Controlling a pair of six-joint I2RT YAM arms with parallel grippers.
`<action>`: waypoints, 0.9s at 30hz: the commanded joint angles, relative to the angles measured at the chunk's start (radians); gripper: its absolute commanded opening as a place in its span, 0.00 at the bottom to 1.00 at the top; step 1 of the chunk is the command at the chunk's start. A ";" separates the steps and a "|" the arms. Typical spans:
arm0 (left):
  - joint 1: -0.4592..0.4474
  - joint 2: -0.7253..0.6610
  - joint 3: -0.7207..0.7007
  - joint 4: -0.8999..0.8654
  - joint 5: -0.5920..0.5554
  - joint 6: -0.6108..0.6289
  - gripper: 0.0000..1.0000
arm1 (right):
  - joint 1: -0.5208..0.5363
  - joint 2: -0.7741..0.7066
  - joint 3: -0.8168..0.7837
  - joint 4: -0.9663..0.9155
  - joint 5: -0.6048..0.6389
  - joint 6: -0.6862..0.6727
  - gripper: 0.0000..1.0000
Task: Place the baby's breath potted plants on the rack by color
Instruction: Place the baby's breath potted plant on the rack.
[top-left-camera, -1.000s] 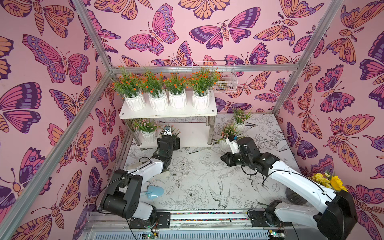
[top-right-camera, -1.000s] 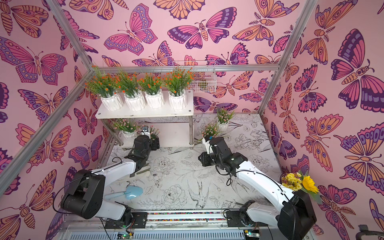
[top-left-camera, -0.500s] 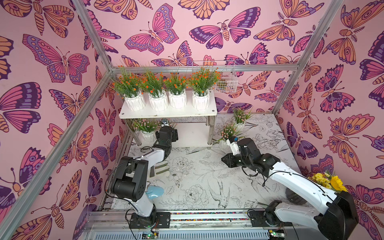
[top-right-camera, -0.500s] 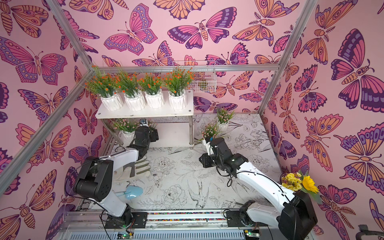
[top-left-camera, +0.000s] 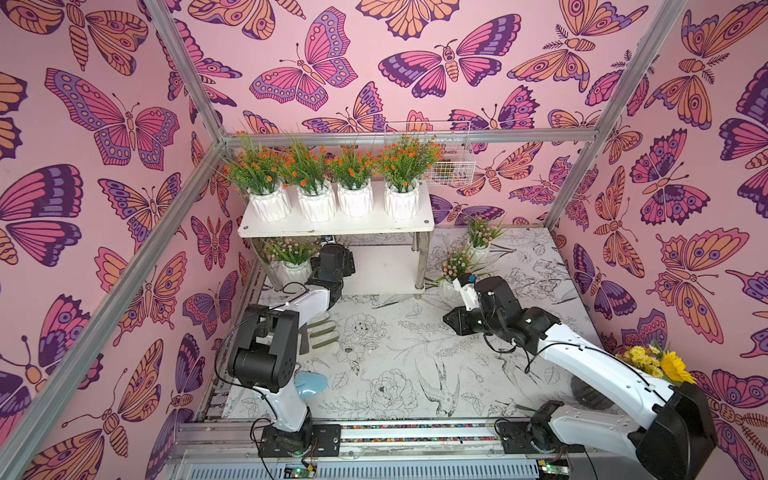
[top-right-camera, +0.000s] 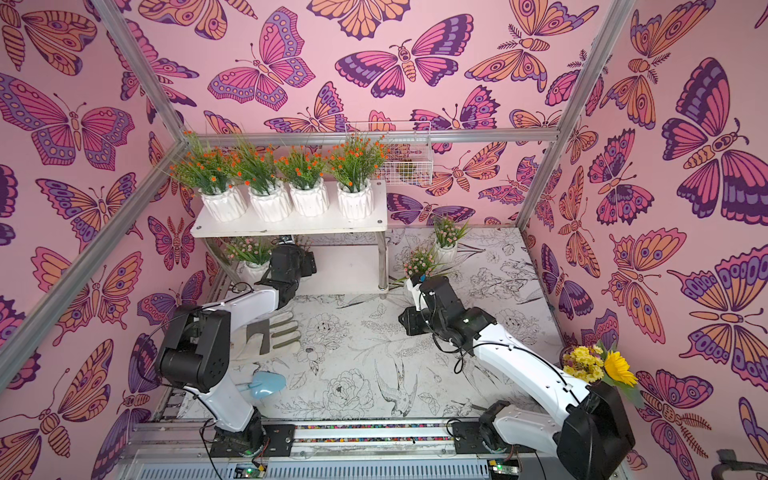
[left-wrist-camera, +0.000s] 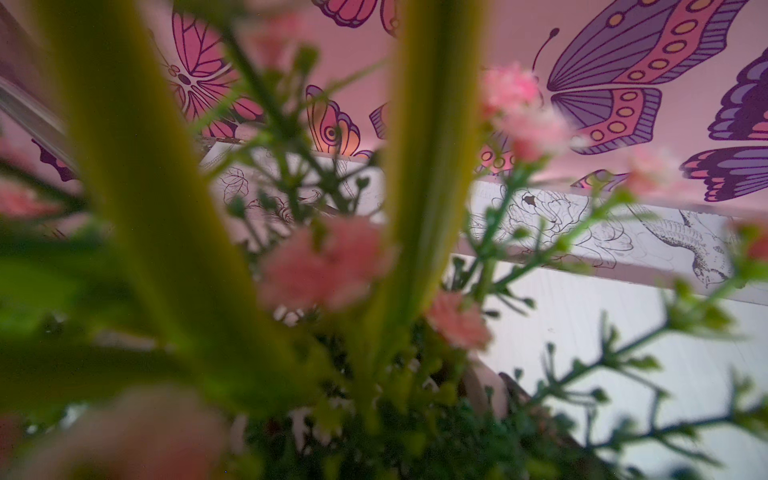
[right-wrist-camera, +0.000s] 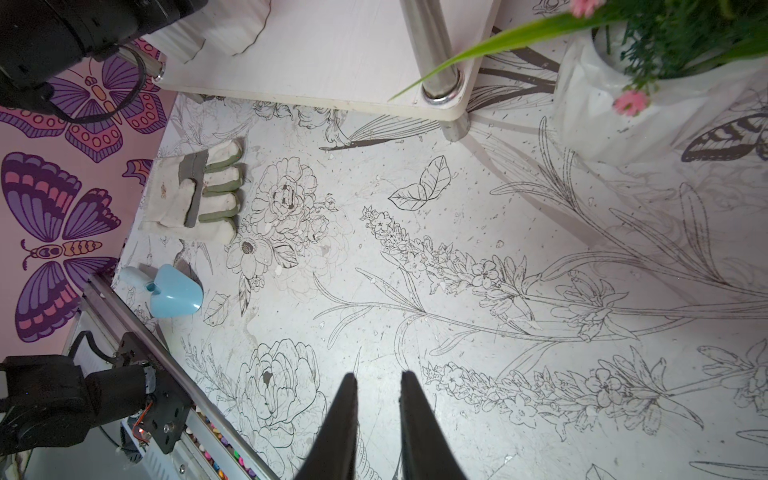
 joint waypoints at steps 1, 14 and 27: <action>0.007 0.004 0.016 -0.027 -0.022 -0.014 0.48 | -0.004 -0.020 -0.013 -0.019 0.018 -0.004 0.21; 0.007 -0.048 -0.030 -0.028 -0.023 -0.041 0.91 | -0.008 -0.048 -0.033 -0.009 0.045 -0.002 0.22; -0.022 -0.195 -0.121 -0.078 0.030 -0.047 1.00 | -0.082 -0.053 -0.047 0.025 0.016 -0.002 0.24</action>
